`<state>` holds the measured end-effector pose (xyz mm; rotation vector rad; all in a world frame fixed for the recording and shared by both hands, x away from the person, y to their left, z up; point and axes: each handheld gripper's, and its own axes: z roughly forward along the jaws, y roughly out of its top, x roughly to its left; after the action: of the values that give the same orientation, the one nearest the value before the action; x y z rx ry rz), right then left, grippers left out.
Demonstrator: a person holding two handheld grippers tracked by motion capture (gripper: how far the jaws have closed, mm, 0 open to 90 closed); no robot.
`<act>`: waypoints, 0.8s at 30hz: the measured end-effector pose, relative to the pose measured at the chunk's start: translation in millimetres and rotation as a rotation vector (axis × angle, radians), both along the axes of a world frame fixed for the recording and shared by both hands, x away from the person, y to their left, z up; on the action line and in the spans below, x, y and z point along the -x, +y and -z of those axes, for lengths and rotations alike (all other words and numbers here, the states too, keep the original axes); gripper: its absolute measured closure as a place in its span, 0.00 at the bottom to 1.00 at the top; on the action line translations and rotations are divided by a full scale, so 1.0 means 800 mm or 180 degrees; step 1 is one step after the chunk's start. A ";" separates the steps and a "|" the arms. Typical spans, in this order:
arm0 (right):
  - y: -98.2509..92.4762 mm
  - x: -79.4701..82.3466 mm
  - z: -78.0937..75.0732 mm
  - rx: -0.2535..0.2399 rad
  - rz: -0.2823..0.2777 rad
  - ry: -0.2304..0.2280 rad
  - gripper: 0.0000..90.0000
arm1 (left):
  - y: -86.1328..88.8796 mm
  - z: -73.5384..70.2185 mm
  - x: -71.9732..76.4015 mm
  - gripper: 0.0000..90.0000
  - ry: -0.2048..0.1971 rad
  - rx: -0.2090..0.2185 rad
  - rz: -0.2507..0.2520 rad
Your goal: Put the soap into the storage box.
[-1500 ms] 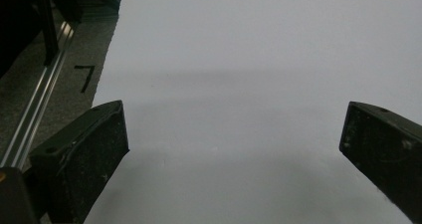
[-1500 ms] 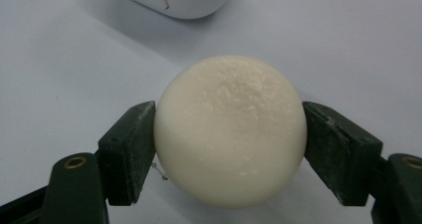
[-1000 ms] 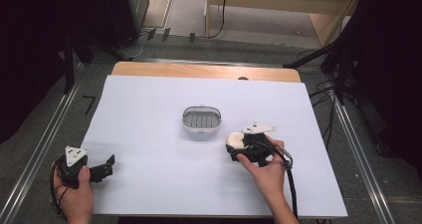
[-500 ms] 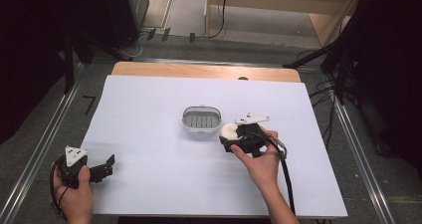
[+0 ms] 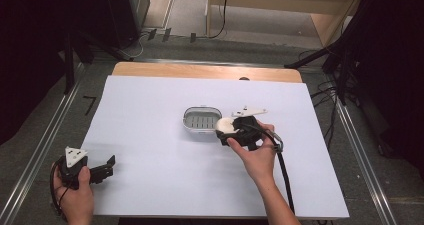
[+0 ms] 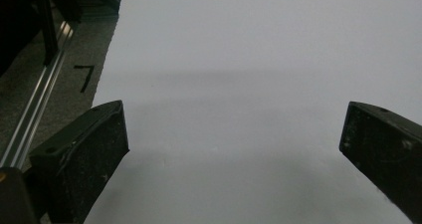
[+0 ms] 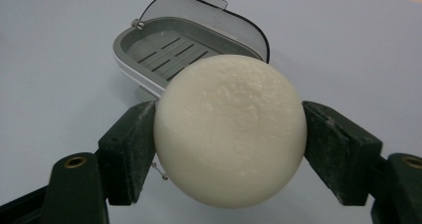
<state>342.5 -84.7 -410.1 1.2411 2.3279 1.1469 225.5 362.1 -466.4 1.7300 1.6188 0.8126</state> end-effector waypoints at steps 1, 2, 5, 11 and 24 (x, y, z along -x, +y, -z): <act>0.001 -0.001 -0.001 0.0008 0.0000 0.0008 0.29 | 0.000 0.000 0.000 0.00 0.0002 0.0001 0.0003; 0.002 -0.002 -0.002 0.0012 -0.0010 -0.0006 0.29 | 0.000 0.000 0.000 0.00 0.0001 0.0000 0.0000; 0.003 -0.006 -0.004 -0.0025 0.0004 -0.0015 0.29 | 0.000 0.000 0.000 0.00 0.0001 -0.0013 0.0004; 0.007 -0.013 -0.009 -0.0040 0.0000 -0.0001 0.29 | 0.000 0.000 0.000 0.00 0.0002 -0.0023 0.0007; 0.022 -0.026 -0.015 -0.0069 -0.0013 -0.0009 0.29 | 0.000 0.000 0.000 0.00 0.0003 -0.0008 0.0004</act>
<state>363.6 -66.7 -397.9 1.2417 2.3229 1.1777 225.6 362.0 -466.5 1.7333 1.6178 0.8138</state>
